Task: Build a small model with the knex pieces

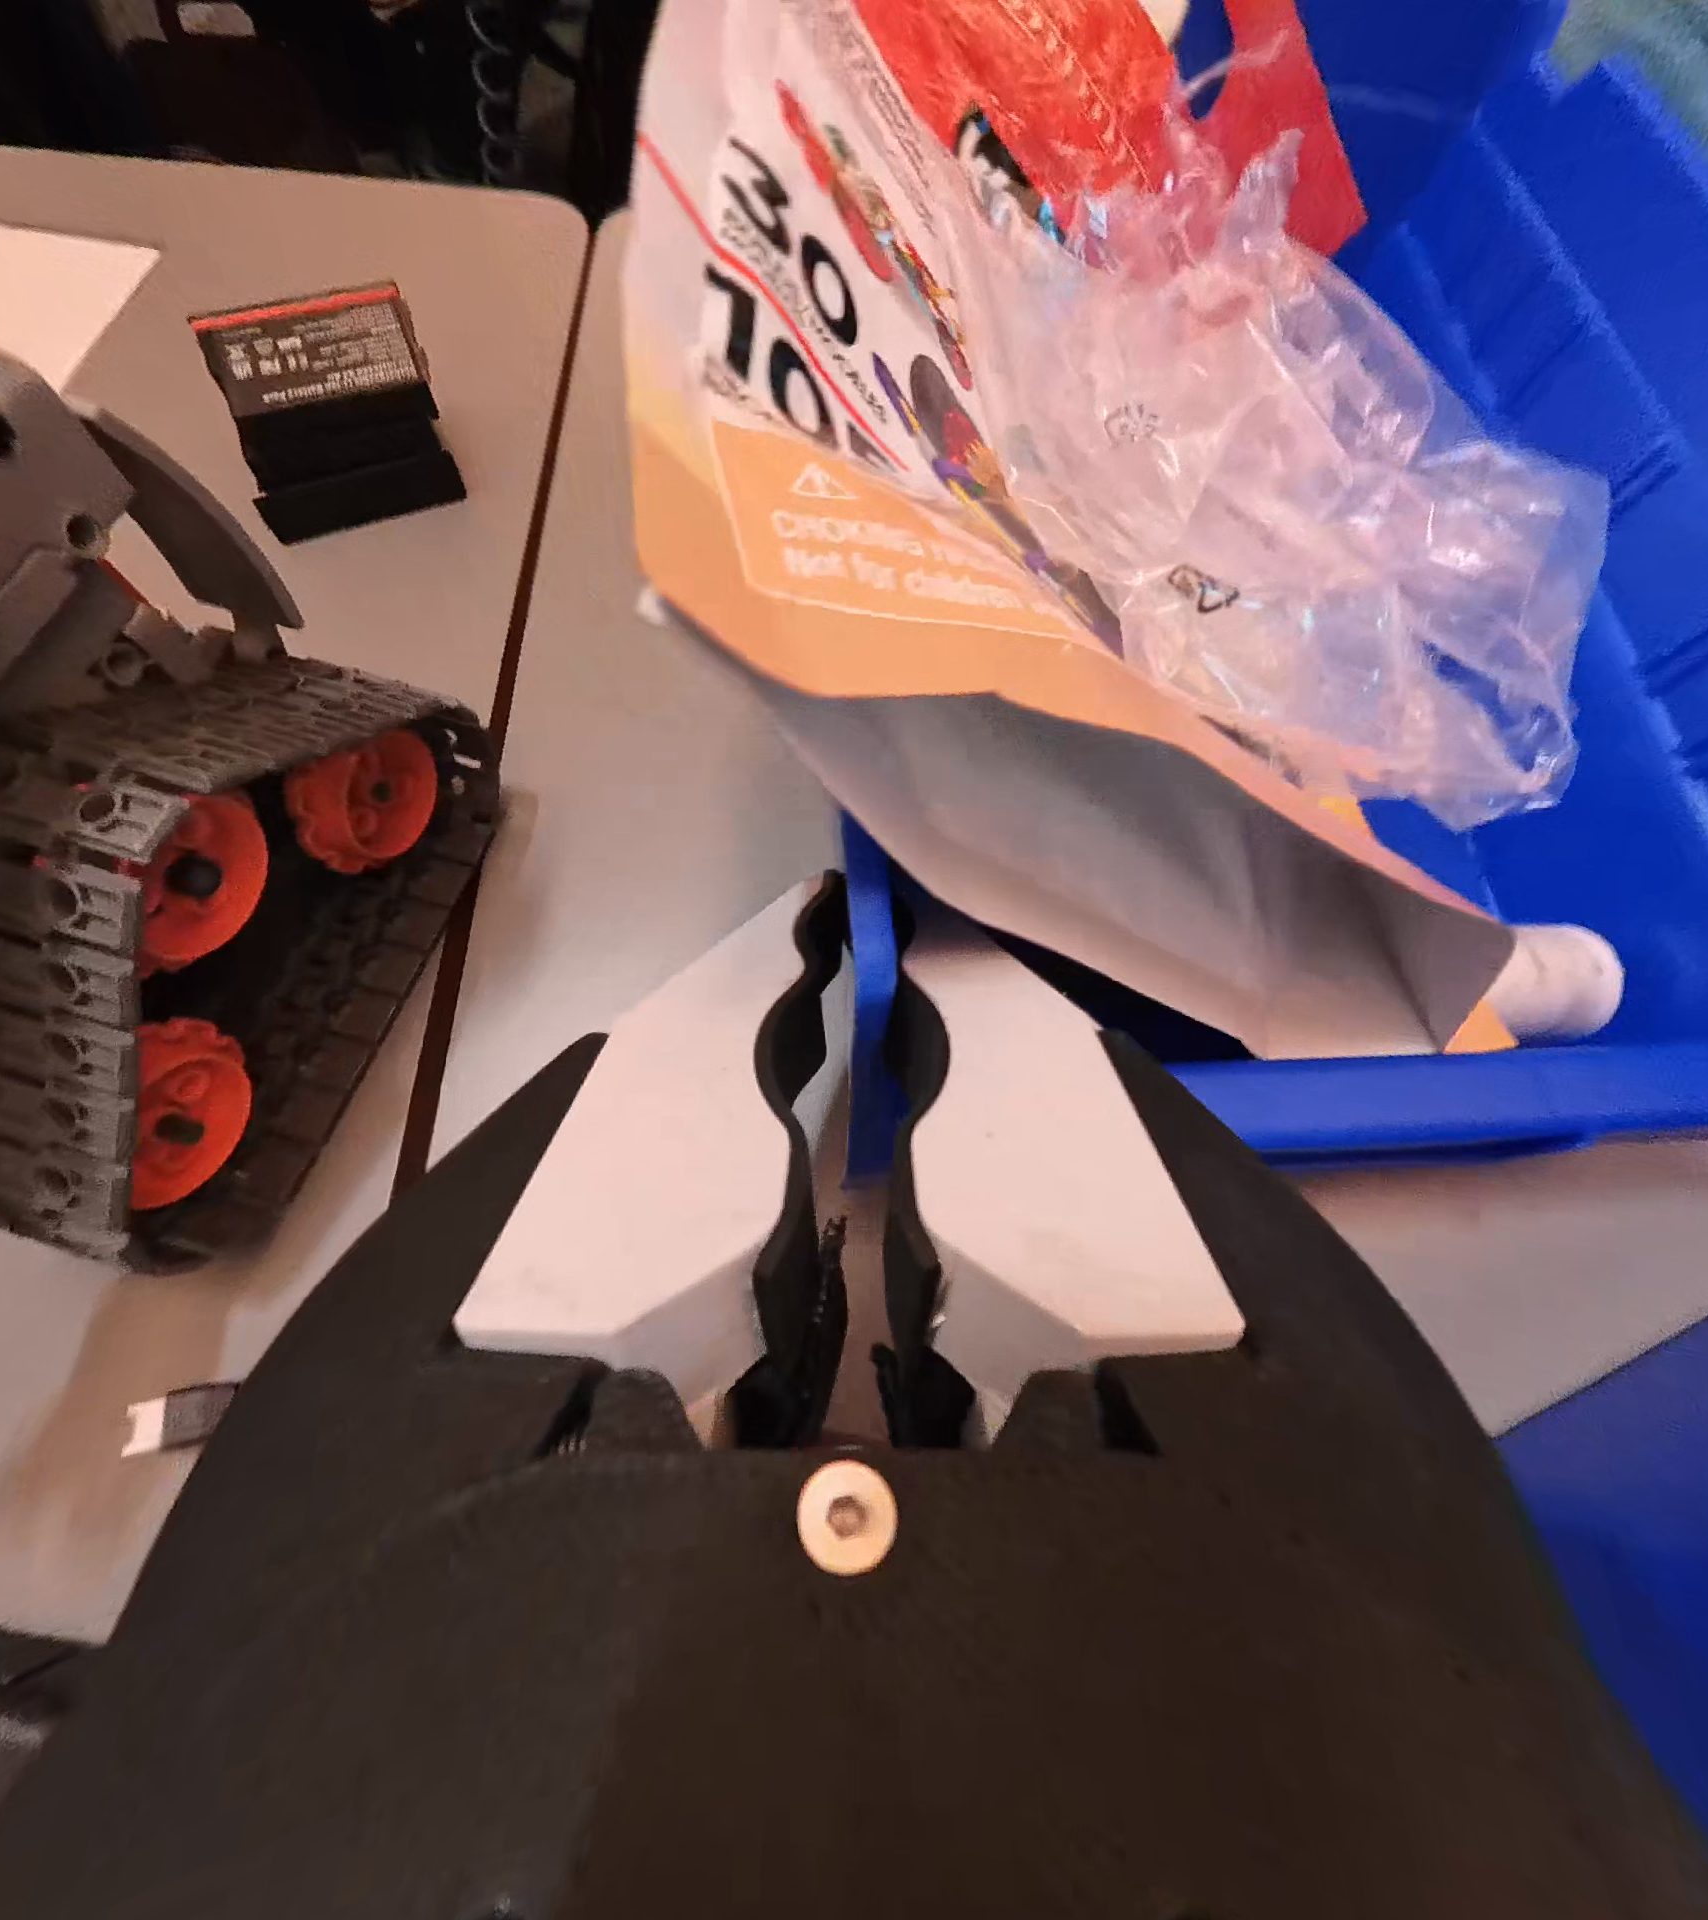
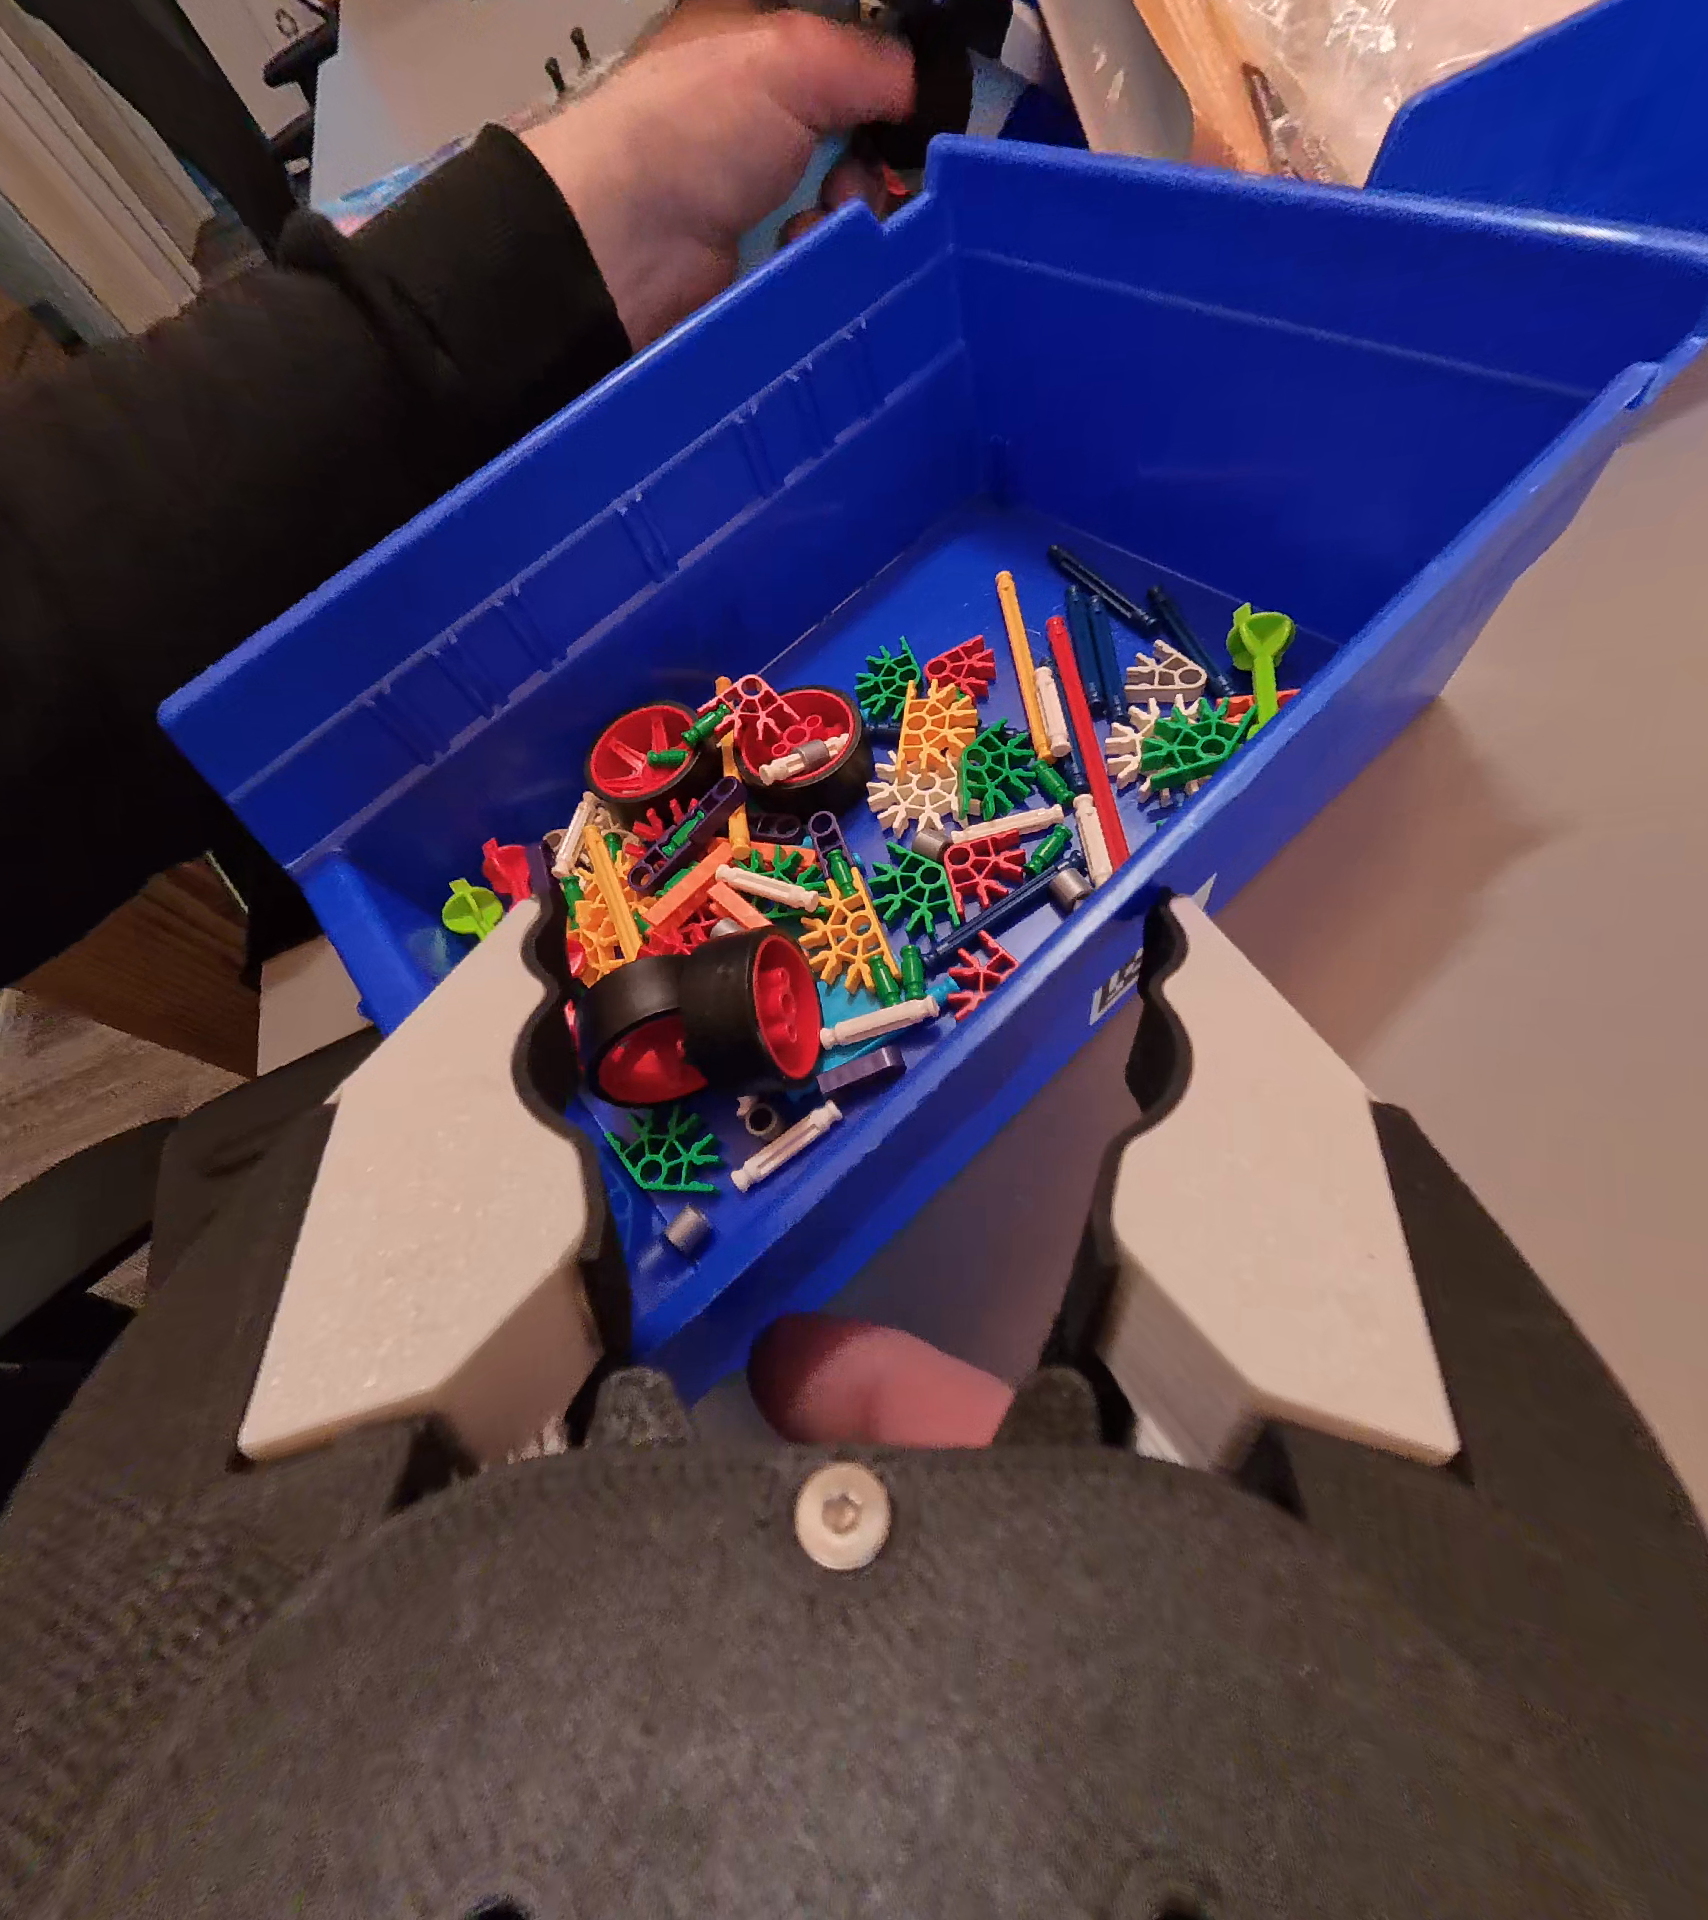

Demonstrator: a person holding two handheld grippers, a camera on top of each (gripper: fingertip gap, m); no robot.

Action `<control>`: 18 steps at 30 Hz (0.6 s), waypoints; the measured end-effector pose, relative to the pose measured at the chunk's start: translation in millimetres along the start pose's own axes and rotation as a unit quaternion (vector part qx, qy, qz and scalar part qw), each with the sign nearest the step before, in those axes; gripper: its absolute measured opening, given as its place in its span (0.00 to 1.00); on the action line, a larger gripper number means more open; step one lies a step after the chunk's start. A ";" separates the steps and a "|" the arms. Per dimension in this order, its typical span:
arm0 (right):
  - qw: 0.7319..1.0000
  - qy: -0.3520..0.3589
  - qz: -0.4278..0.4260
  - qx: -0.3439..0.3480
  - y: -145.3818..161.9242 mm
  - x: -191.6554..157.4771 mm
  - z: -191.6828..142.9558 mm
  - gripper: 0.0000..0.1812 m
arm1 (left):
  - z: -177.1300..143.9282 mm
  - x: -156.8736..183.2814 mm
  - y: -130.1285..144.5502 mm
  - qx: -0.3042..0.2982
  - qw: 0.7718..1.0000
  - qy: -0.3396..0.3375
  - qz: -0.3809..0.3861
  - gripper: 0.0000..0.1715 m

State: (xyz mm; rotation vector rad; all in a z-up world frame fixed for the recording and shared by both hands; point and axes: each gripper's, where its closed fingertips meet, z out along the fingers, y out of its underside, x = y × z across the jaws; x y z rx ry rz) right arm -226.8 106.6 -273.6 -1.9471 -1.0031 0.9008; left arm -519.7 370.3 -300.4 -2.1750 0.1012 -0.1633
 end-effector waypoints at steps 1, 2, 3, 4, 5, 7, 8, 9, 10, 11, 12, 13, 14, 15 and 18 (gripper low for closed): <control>1.000 0.001 -0.004 0.001 -0.7 -0.5 -1.9 0.60 | 0.1 1.4 -5.1 0.007 1.000 0.003 -0.004 0.01; 1.000 0.002 -0.008 0.001 -0.7 -0.9 -3.8 0.60 | -0.1 2.7 -10.3 0.012 1.000 0.004 -0.007 0.01; 1.000 0.002 -0.012 -0.001 -0.2 -1.4 -5.7 0.59 | -0.4 5.0 -16.0 0.018 1.000 0.007 -0.005 0.00; 1.000 0.001 -0.016 -0.001 0.4 -2.3 -7.8 0.59 | -0.7 7.2 -21.5 0.023 1.000 0.007 0.000 0.01; 1.000 0.000 -0.019 -0.001 0.7 -3.2 -10.2 0.59 | -1.0 9.4 -26.4 0.024 1.000 0.007 0.003 0.01; 1.000 -0.002 -0.026 0.002 0.9 -3.5 -15.2 0.56 | -1.7 14.0 -35.9 0.029 0.999 0.014 -0.001 0.00; 1.000 -0.004 -0.027 0.005 0.0 -3.7 -17.6 0.55 | -1.4 15.4 -38.7 0.029 0.999 0.017 -0.004 0.00; 1.000 -0.007 -0.026 0.009 -1.4 -3.6 -19.8 0.54 | -1.0 17.6 -41.1 0.030 0.999 0.023 -0.006 0.00; 1.000 -0.009 -0.025 0.013 -3.0 -3.3 -21.5 0.54 | -0.9 18.5 -43.7 0.033 0.999 0.024 -0.006 0.00; 1.000 -0.012 -0.025 0.015 -4.1 -3.2 -22.8 0.54 | -1.1 19.2 -45.8 0.035 0.999 0.025 -0.006 0.00; 0.999 -0.013 -0.025 0.015 -4.7 -3.2 -23.5 0.54 | -1.1 20.1 -47.7 0.038 0.999 0.028 -0.014 0.00; 0.999 -0.015 -0.027 0.014 -4.6 -3.5 -23.7 0.54 | -1.3 19.9 -50.3 0.043 0.998 0.028 -0.024 0.00; 0.999 -0.015 -0.029 0.012 -3.9 -3.6 -23.5 0.54 | -2.1 19.0 -53.5 0.050 0.998 0.028 -0.034 0.01; 0.999 -0.014 -0.031 0.010 -2.9 -3.6 -23.4 0.54 | -3.5 18.6 -57.0 0.059 0.997 0.031 -0.045 0.01; 0.999 -0.005 -0.048 0.008 0.0 -3.6 -25.1 0.54 | -10.5 16.3 -68.5 0.082 0.993 0.038 -0.075 0.01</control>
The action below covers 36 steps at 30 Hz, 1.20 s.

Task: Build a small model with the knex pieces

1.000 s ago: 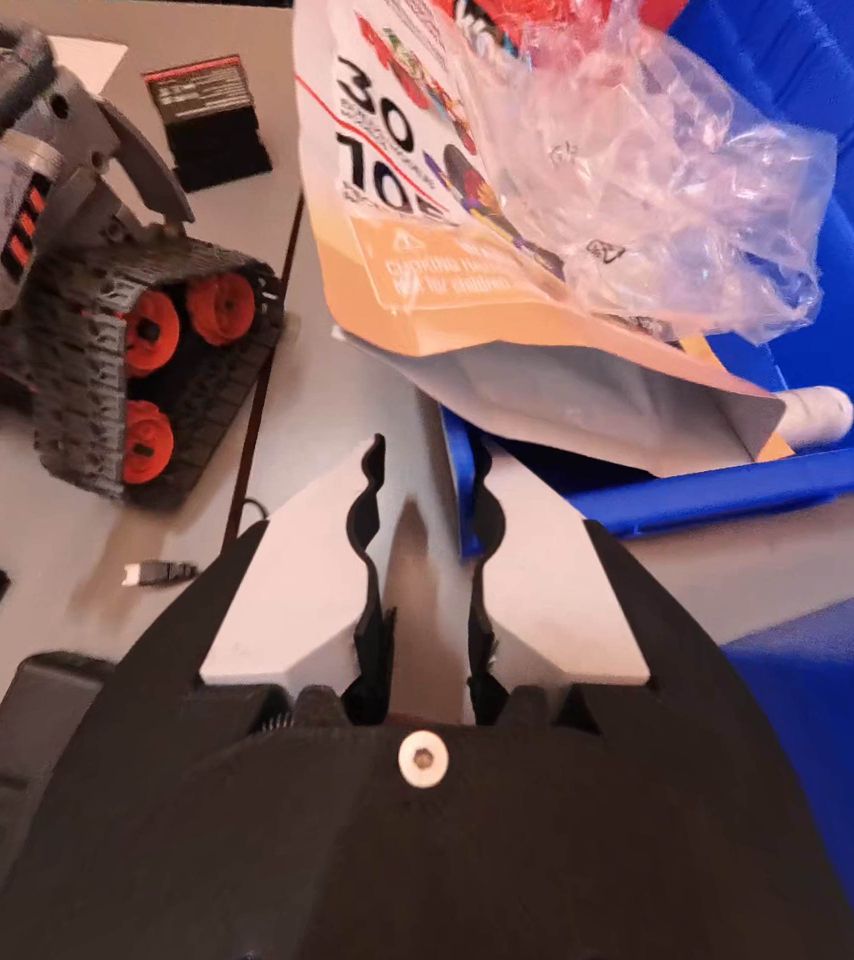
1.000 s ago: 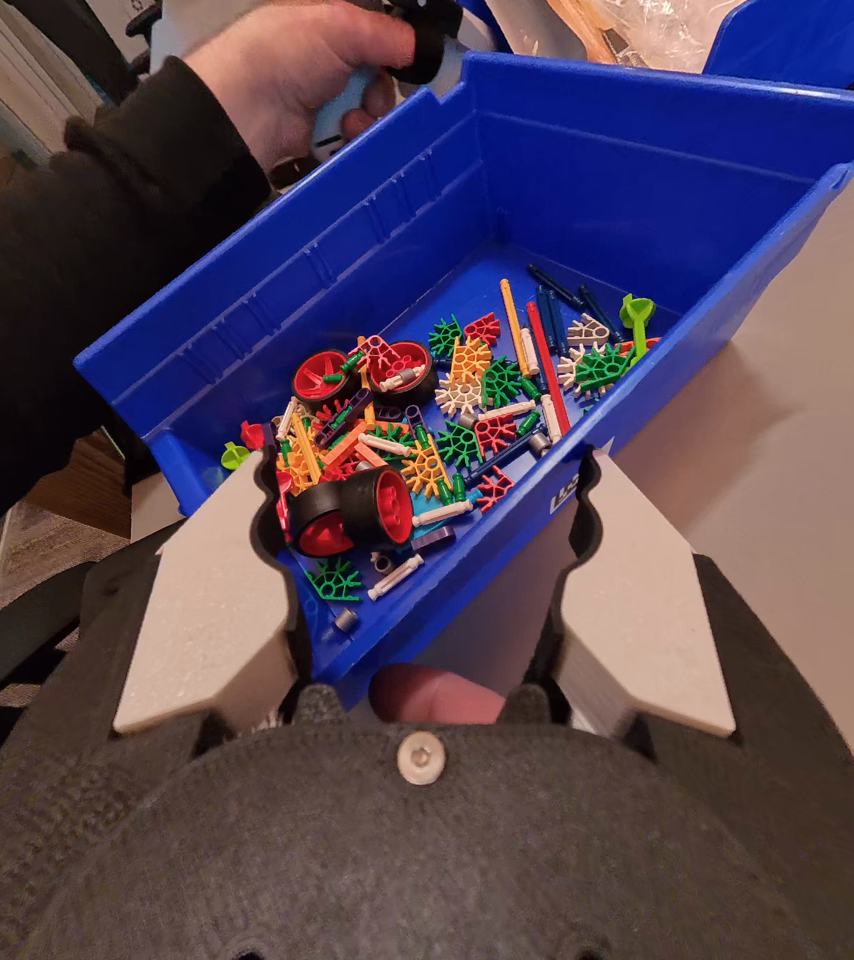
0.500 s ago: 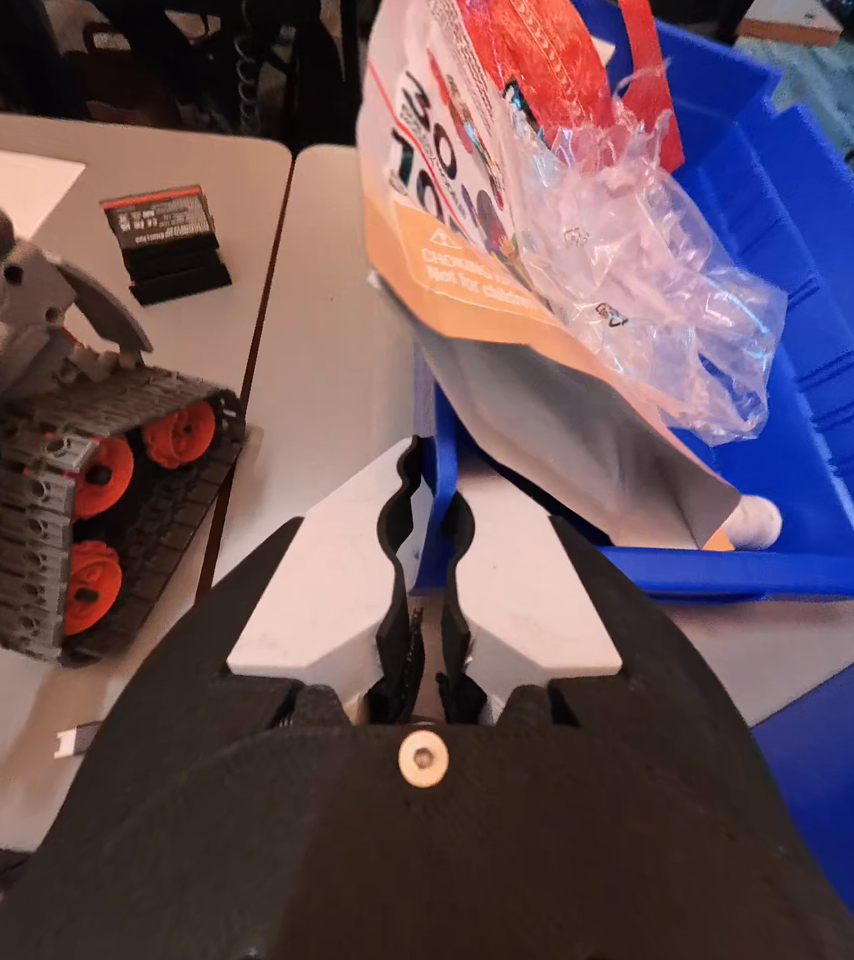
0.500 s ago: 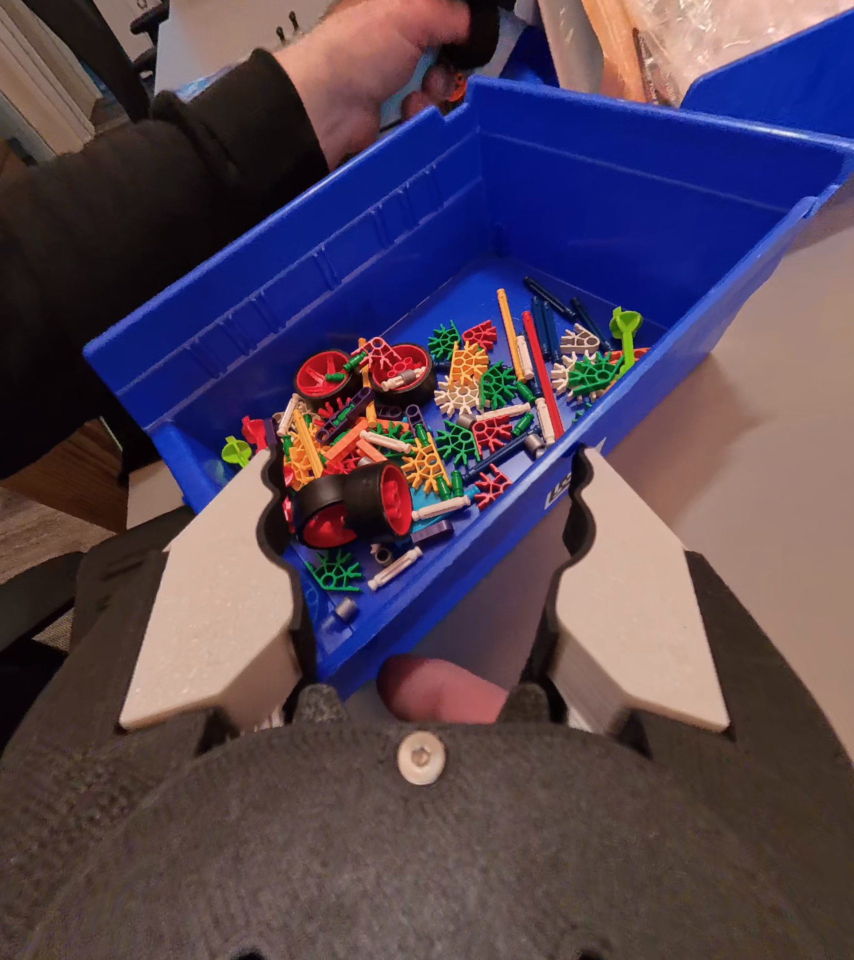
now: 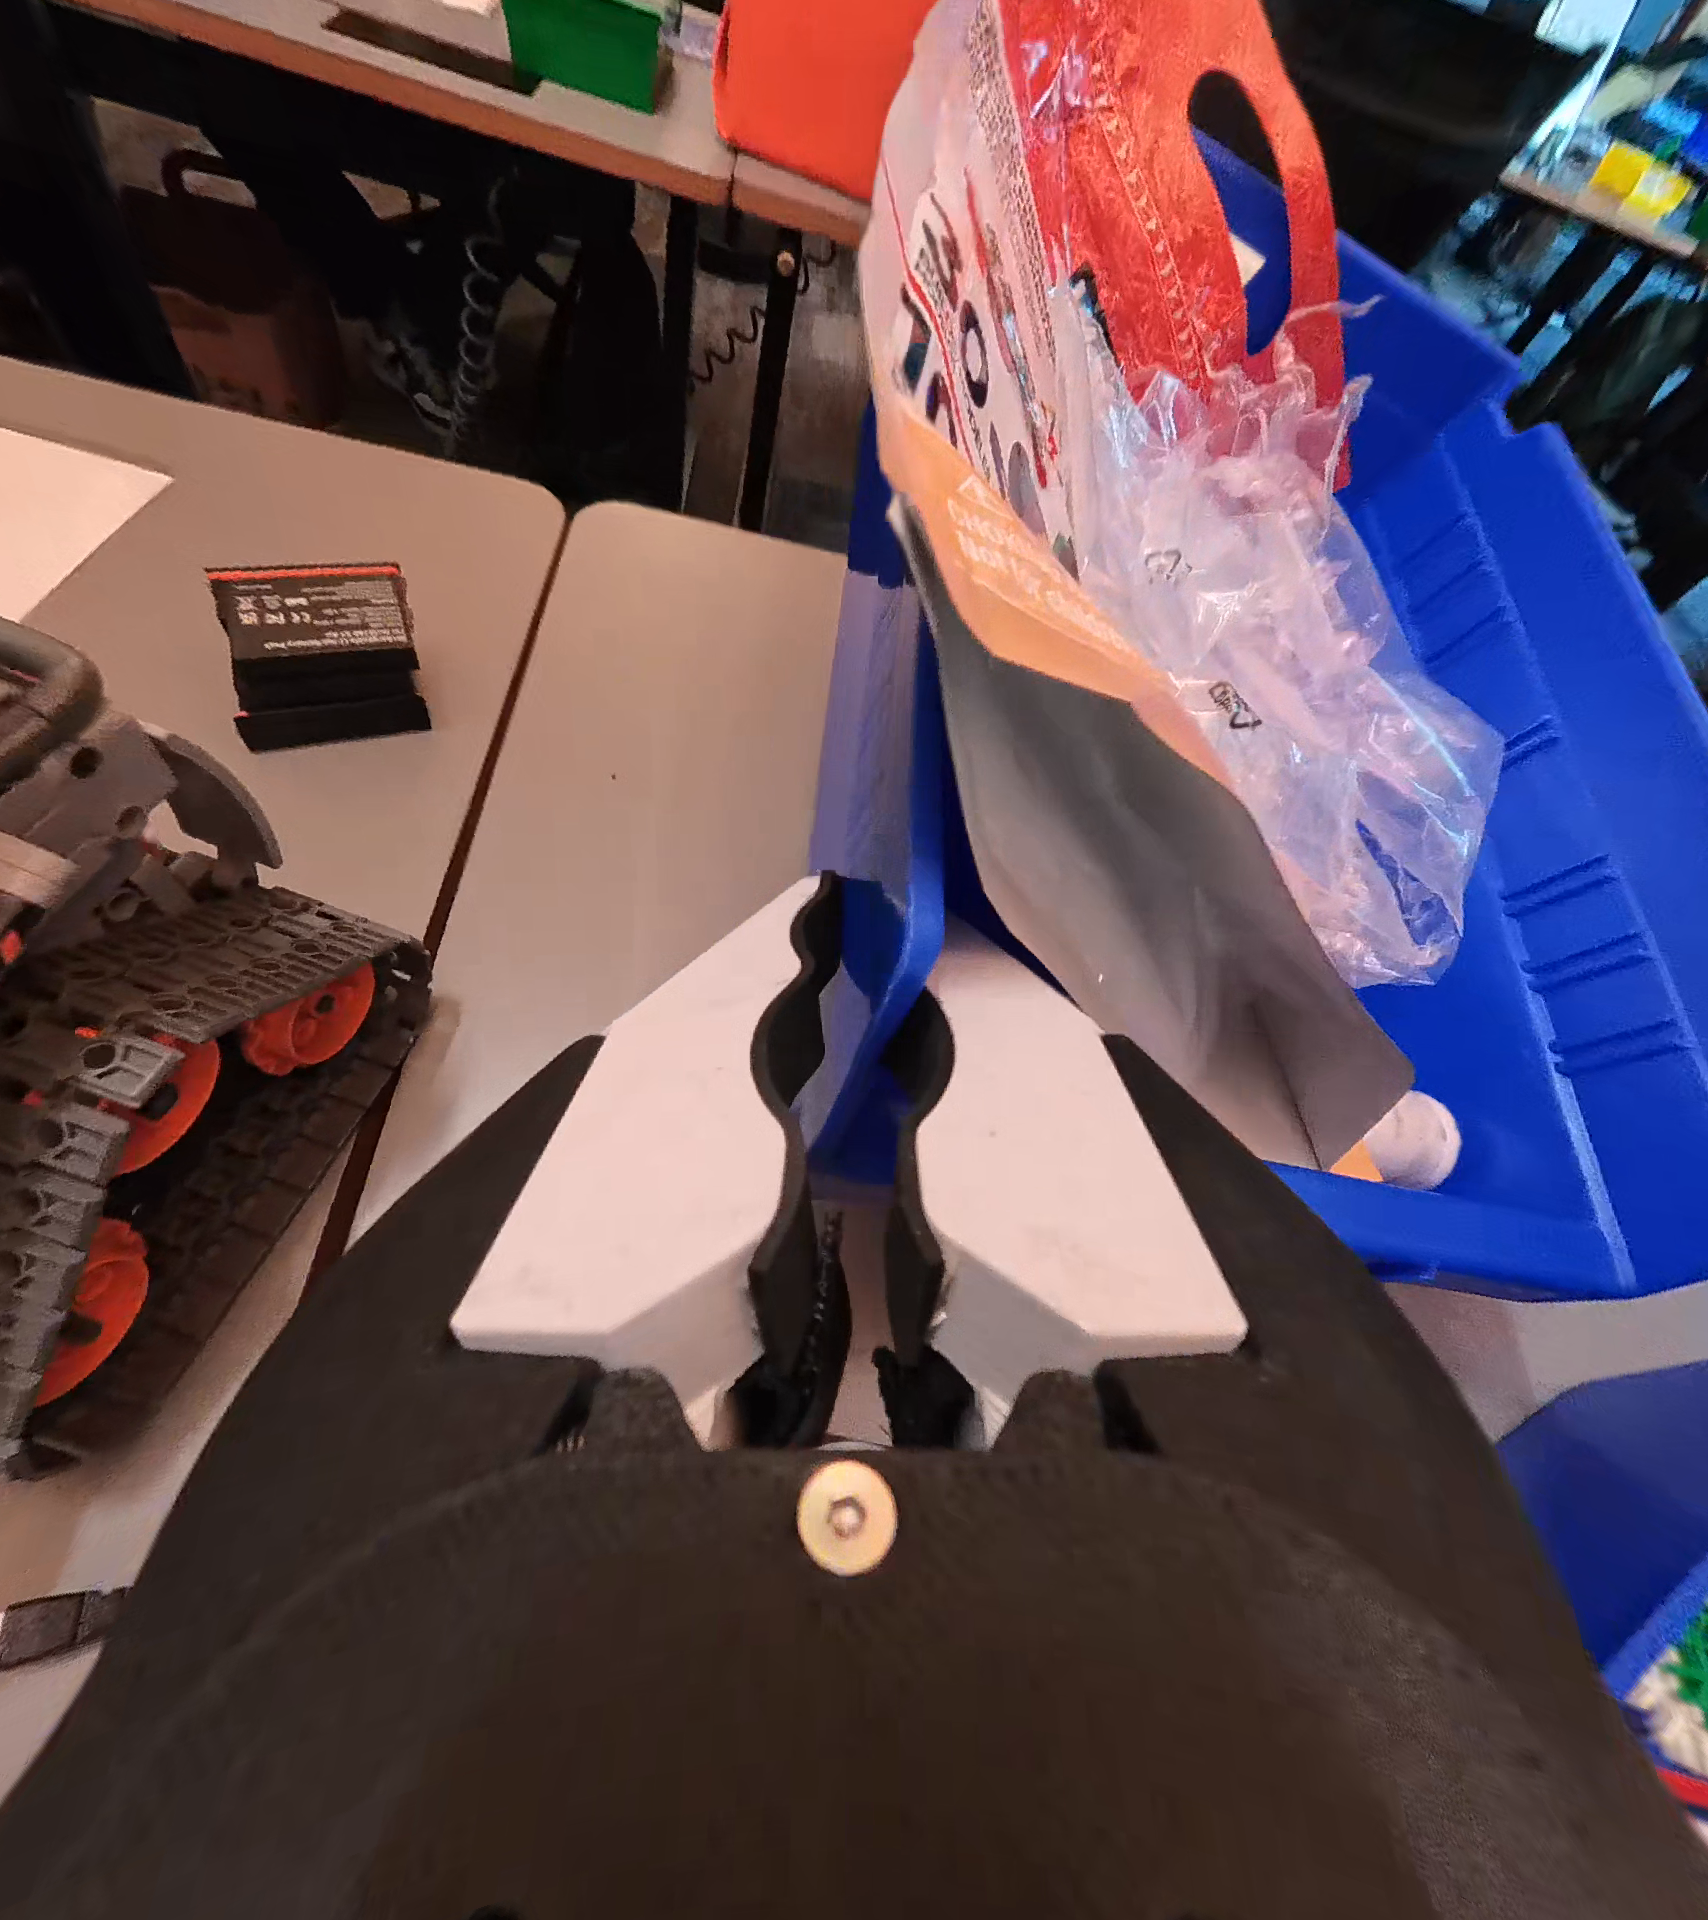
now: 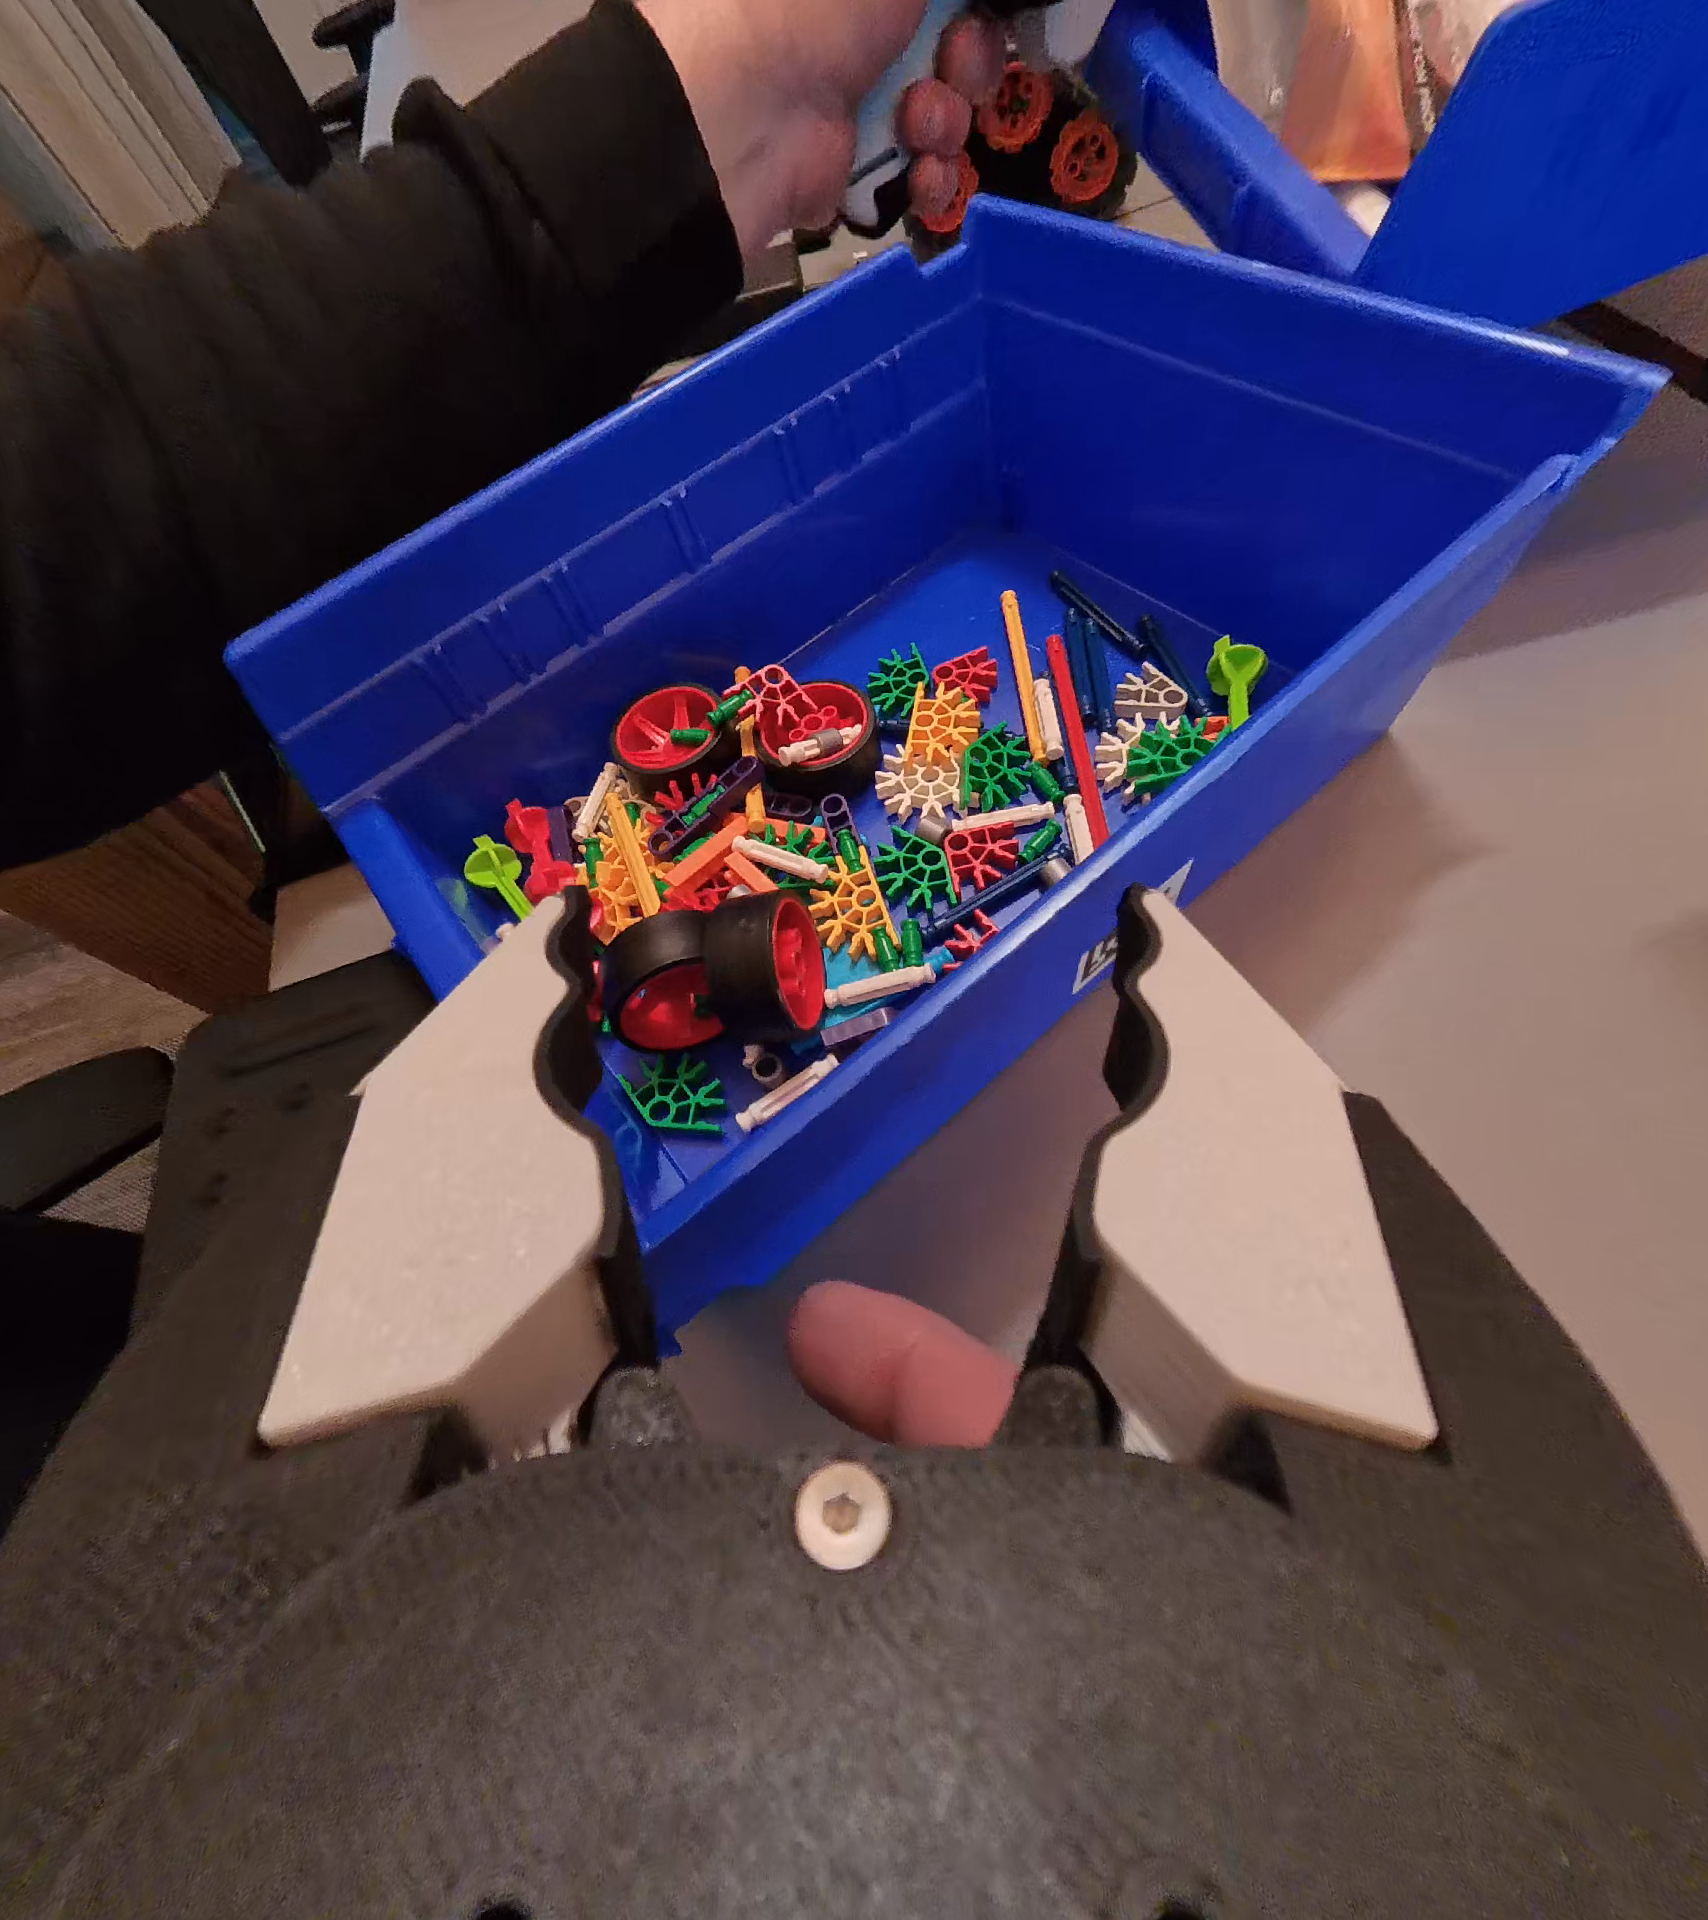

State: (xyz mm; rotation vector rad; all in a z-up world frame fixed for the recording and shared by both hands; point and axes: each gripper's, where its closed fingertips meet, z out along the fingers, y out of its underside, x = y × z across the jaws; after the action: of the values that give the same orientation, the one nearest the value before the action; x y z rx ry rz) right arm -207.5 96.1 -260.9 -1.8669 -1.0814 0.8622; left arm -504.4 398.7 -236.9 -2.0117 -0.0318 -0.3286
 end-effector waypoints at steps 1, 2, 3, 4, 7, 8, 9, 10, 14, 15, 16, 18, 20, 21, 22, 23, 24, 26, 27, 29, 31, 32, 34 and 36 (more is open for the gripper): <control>1.000 0.005 -0.011 0.003 -0.1 -0.9 -2.2 0.54 | -2.9 -0.2 -5.0 0.007 1.000 -0.003 -0.004 0.01; 1.000 0.008 -0.024 0.006 -0.2 -2.9 -5.0 0.55 | -6.1 0.0 -10.5 0.014 1.000 -0.005 -0.009 0.01; 0.999 0.010 -0.040 0.004 0.8 -5.2 -8.0 0.55 | -9.6 0.4 -15.8 0.020 1.000 -0.007 -0.014 0.01; 0.998 0.013 -0.057 0.002 1.5 -6.9 -11.6 0.56 | -13.6 0.5 -21.1 0.024 0.999 -0.010 -0.018 0.01; 0.993 -0.013 -0.120 0.009 -1.8 -21.7 -28.0 0.55 | -26.9 3.6 -35.2 0.033 0.999 -0.011 -0.022 0.02; 0.988 -0.030 -0.150 0.006 -1.5 -30.6 -33.5 0.49 | -31.3 5.5 -38.5 0.034 0.999 -0.008 -0.024 0.01; 0.982 -0.059 -0.179 0.010 -2.2 -45.0 -38.7 0.46 | -36.1 7.6 -42.2 0.038 0.999 -0.007 -0.023 0.01; 0.975 -0.084 -0.207 0.015 -2.0 -59.6 -42.5 0.43 | -41.3 9.3 -45.7 0.043 0.999 -0.008 -0.021 0.01; 0.939 -0.081 -0.327 -0.061 33.7 -76.6 -28.9 0.37 | -61.8 15.4 -53.4 0.058 0.998 -0.008 -0.035 0.01; 0.930 -0.075 -0.352 -0.079 43.7 -76.9 -24.1 0.35 | -66.3 16.7 -54.3 0.062 0.997 -0.006 -0.040 0.02; 0.922 -0.058 -0.375 -0.084 47.6 -75.0 -19.8 0.37 | -70.3 18.2 -54.6 0.064 0.997 -0.003 -0.044 0.01; 0.910 -0.030 -0.405 -0.082 45.0 -70.9 -15.5 0.33 | -77.7 21.9 -55.6 0.069 0.996 0.002 -0.047 0.02; 0.915 -0.029 -0.394 -0.078 40.8 -69.2 -11.2 0.30 | -84.4 25.7 -56.6 0.071 0.996 0.004 -0.045 0.01; 0.915 -0.016 -0.395 -0.077 38.3 -65.0 -7.8 0.28 | -87.5 27.6 -57.6 0.073 0.996 0.005 -0.045 0.01; 0.913 -0.001 -0.401 -0.075 35.8 -61.3 -4.0 0.28 | -90.4 29.4 -58.6 0.074 0.996 0.004 -0.043 0.01; 0.910 0.014 -0.408 -0.071 32.7 -58.6 0.2 0.28 | -93.0 30.9 -59.9 0.075 0.996 0.003 -0.042 0.01; 0.906 0.031 -0.418 -0.068 30.3 -54.9 4.7 0.28 | -95.6 32.4 -62.1 0.079 0.996 0.004 -0.042 0.01; 0.894 0.058 -0.439 -0.074 28.2 -47.2 12.7 0.28 | -100.3 35.3 -66.5 0.085 0.995 0.006 -0.043 0.02; 0.893 0.059 -0.441 -0.071 26.6 -46.5 15.9 0.29 | -102.9 36.6 -68.8 0.088 0.995 0.008 -0.044 0.02; 0.889 0.058 -0.449 -0.069 24.4 -44.5 20.8 0.29 | -107.5 38.9 -72.5 0.094 0.994 0.014 -0.047 0.02; 0.890 0.059 -0.447 -0.067 20.6 -39.7 26.3 0.29 | -112.0 40.0 -75.2 0.099 0.994 0.019 -0.049 0.01; 0.892 0.058 -0.444 -0.064 18.2 -37.1 29.5 0.29 | -114.0 40.0 -76.3 0.101 0.993 0.019 -0.050 0.01; 0.897 0.062 -0.434 -0.062 13.0 -31.3 35.9 0.28 | -116.9 39.2 -77.7 0.104 0.993 0.019 -0.052 0.01; 0.897 0.060 -0.434 -0.056 7.4 -29.2 41.9 0.21 | -119.1 38.1 -79.1 0.106 0.993 0.017 -0.052 0.01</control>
State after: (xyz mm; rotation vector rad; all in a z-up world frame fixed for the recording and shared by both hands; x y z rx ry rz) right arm -251.9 79.9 -281.6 -1.2596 -1.6965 0.1565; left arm -506.7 324.4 -109.0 -1.7968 -0.1440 -0.4093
